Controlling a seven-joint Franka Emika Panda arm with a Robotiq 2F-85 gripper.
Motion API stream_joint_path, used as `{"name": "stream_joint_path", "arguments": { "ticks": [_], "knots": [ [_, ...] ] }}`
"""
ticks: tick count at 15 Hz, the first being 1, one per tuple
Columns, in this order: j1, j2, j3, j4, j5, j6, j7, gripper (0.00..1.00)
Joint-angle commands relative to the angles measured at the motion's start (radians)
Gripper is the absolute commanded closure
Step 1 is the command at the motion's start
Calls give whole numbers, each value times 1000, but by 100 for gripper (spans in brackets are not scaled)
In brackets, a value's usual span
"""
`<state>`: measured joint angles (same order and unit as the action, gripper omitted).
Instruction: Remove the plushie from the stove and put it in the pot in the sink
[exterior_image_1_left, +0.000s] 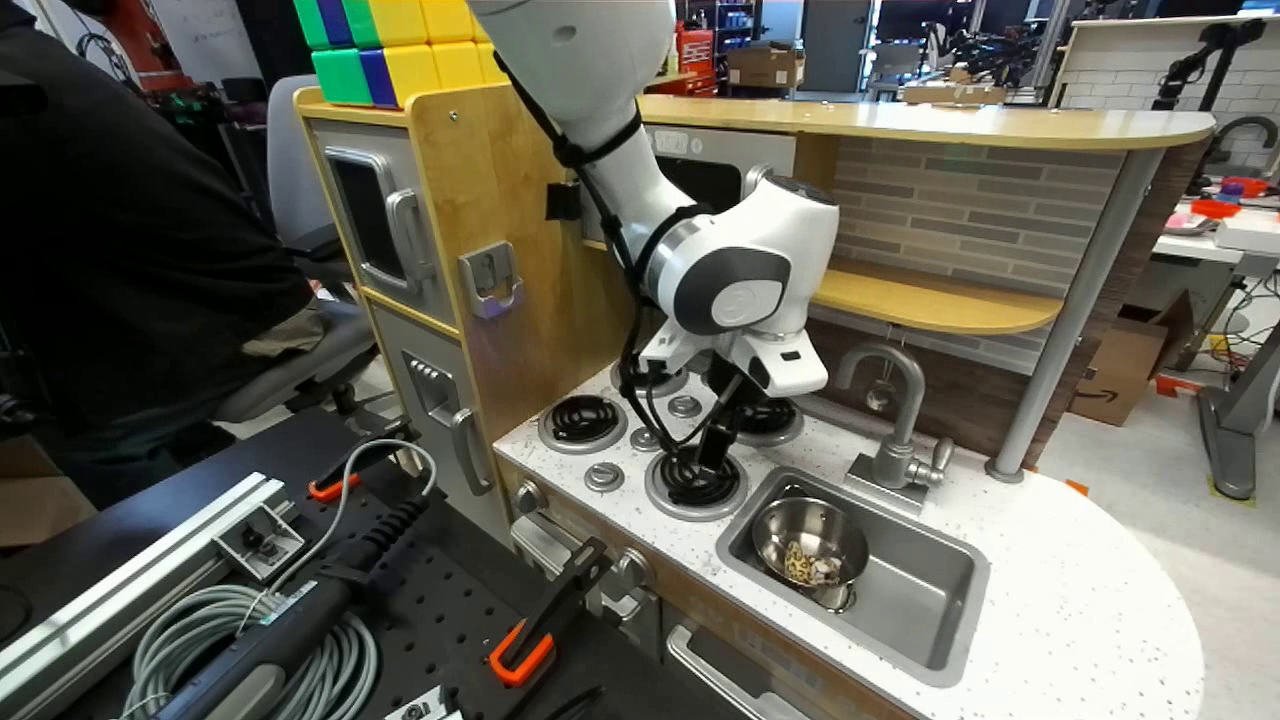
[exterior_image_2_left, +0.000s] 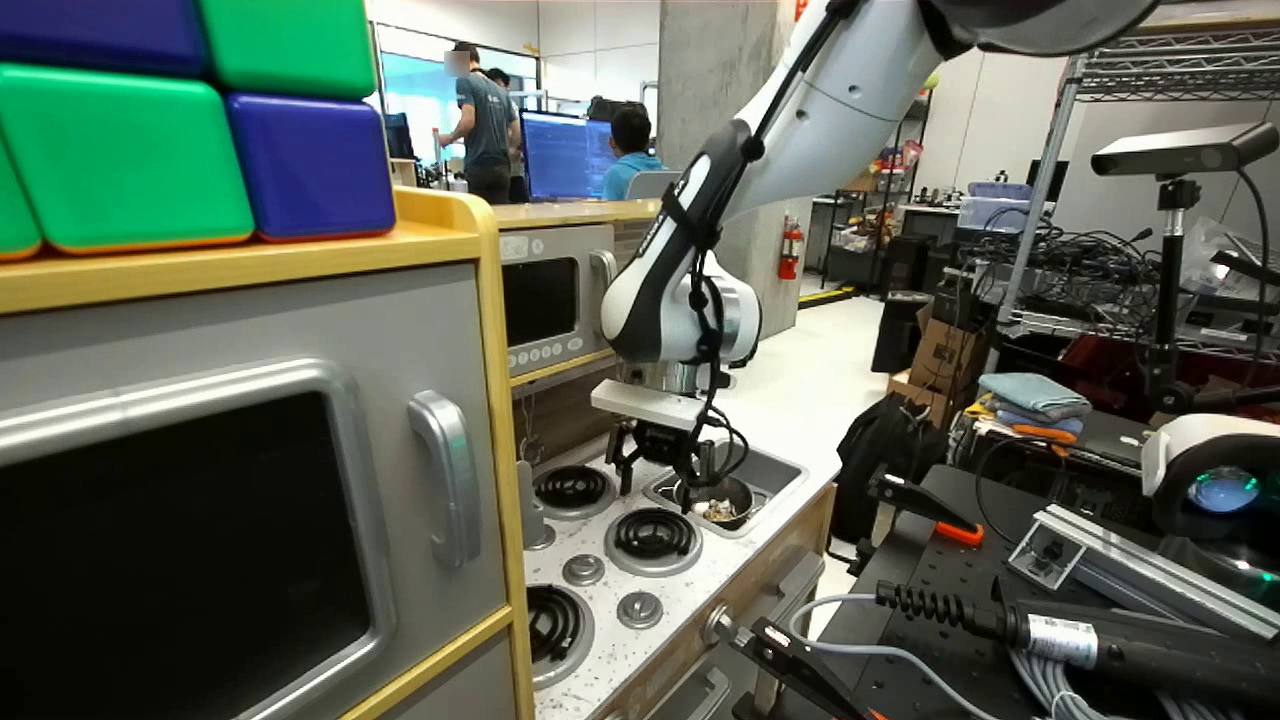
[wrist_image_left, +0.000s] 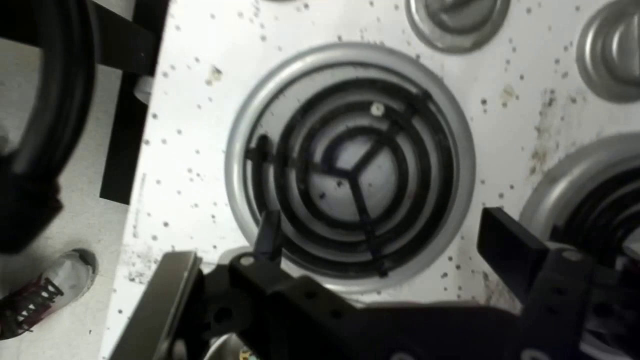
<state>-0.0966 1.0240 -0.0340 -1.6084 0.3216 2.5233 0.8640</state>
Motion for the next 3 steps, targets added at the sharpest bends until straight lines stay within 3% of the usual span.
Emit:
{"name": "stream_joint_path", "arguments": {
  "ticks": [1, 3],
  "knots": [
    [19, -125, -4, -146, 1, -121, -52, 0],
    [61, -139, -48, -163, -48, -231, -30, 0]
  ]
}}
